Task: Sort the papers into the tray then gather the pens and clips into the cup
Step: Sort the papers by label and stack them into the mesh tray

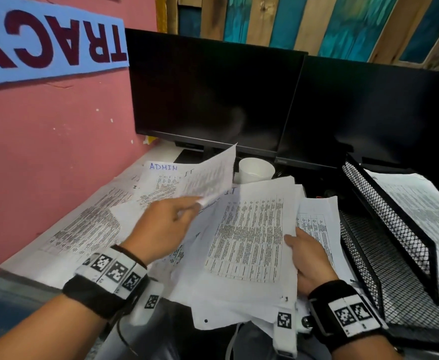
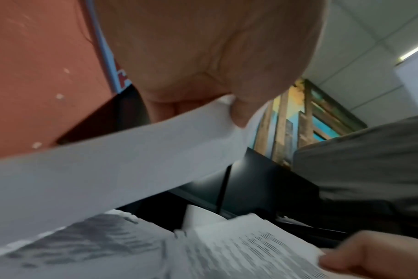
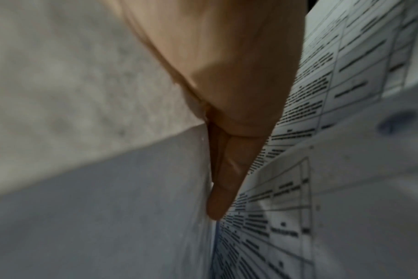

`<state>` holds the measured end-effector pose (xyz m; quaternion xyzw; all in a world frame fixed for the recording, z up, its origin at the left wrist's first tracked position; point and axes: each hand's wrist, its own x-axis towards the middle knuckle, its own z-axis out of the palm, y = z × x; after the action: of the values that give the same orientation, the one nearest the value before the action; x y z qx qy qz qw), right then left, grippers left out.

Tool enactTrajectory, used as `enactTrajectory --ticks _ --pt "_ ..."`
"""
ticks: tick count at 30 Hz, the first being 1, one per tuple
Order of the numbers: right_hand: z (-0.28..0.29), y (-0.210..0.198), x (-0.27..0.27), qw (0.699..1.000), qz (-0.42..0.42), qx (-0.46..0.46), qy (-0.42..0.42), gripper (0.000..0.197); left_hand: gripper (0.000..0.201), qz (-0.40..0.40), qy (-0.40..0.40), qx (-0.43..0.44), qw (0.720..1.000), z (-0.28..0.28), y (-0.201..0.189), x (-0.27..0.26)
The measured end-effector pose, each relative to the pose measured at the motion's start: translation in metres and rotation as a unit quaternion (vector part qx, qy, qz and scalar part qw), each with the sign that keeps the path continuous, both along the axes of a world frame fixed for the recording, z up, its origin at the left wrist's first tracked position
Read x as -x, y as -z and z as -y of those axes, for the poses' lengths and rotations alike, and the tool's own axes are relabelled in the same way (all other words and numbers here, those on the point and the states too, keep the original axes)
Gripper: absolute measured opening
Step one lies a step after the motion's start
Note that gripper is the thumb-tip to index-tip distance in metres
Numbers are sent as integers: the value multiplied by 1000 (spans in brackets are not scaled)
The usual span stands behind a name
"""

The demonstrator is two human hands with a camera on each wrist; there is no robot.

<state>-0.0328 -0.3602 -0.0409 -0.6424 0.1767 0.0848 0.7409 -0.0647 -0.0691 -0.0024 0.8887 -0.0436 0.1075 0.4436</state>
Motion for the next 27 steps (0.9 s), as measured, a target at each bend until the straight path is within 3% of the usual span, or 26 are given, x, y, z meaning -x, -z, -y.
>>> enactTrajectory --ticks 4,7,10,12,14,16,18,20,23,25,27 --pt "-11 7 0 999 19 -13 41 30 33 -118 123 -71 983 34 17 -2" --pt "-15 9 2 998 12 -43 36 38 35 -177 199 -88 960 58 27 3" --pt "-16 8 3 998 39 20 -37 26 43 -203 265 -78 939 72 29 11" --pt "-10 14 0 995 46 74 -41 35 55 -192 283 -78 936 72 28 14" --pt "-6 14 0 993 39 107 -39 37 60 -176 244 -54 952 61 27 11" --pt "-2 13 -1 991 32 125 -34 37 53 -151 162 -29 975 39 29 1" --pt "1 12 -1 991 26 124 -31 36 54 -143 86 -74 983 12 34 -10" --pt "3 11 -1 992 20 119 -26 35 73 -171 42 -135 975 -12 38 -18" --pt "2 11 -1 993 18 110 -23 37 97 -228 10 -159 960 -40 45 -24" --pt "1 10 -1 993 14 111 -25 38 100 -246 -1 -187 951 -47 48 -22" --pt "1 7 1 994 10 110 -27 37 87 -233 -12 -209 950 -47 49 -20"
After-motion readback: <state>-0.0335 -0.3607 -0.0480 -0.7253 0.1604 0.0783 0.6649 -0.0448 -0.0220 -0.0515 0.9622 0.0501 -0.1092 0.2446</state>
